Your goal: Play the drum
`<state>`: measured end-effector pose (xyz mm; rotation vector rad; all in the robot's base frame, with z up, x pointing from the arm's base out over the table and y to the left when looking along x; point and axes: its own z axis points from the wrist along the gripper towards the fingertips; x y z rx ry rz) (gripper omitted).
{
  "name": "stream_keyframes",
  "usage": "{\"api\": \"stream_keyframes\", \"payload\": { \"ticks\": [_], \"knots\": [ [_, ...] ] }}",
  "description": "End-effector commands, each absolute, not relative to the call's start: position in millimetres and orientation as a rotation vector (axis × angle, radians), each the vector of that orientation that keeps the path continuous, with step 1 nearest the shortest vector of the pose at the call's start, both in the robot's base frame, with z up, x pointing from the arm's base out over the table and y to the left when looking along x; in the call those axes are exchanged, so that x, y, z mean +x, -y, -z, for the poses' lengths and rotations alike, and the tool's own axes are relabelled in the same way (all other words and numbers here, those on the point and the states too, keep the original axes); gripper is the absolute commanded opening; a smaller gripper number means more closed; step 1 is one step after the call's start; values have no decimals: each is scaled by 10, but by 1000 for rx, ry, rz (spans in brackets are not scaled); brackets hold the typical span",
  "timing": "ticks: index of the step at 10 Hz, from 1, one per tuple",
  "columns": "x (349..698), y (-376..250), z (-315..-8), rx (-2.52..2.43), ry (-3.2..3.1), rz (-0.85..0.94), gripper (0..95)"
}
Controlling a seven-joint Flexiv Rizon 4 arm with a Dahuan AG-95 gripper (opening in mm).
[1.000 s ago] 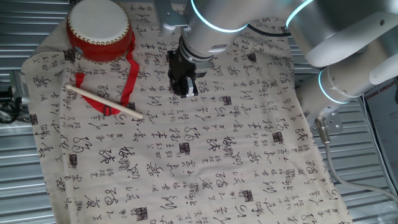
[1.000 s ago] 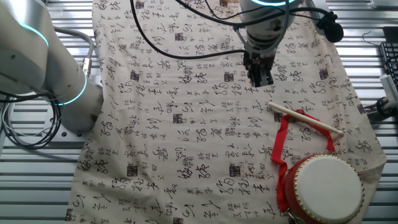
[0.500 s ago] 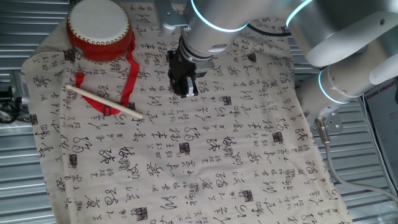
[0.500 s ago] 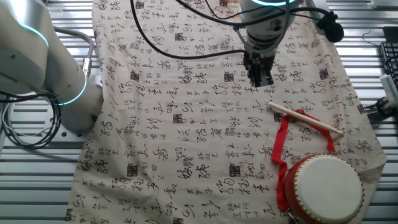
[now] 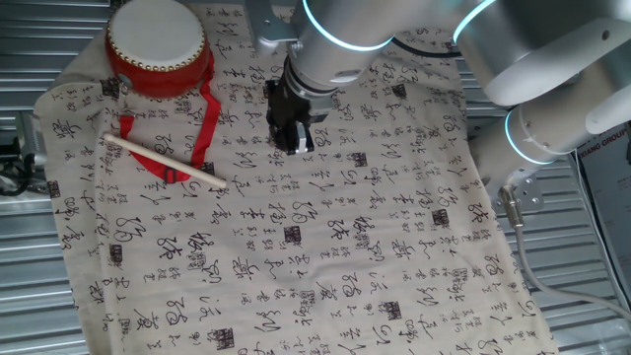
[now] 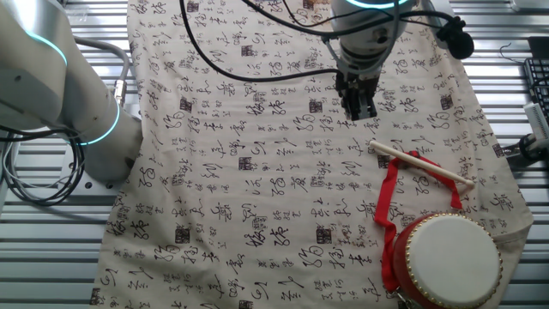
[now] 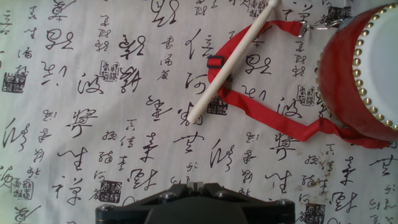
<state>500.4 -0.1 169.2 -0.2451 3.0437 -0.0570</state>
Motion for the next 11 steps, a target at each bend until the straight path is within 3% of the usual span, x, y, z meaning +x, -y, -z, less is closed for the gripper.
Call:
{"api": "stream_keyframes", "payload": {
  "ticks": [1, 11],
  "knots": [
    [5004, 0, -1694, -251, -3044, 55, 0],
    [5003, -10, -1694, -249, -3044, 56, 0]
  ]
}}
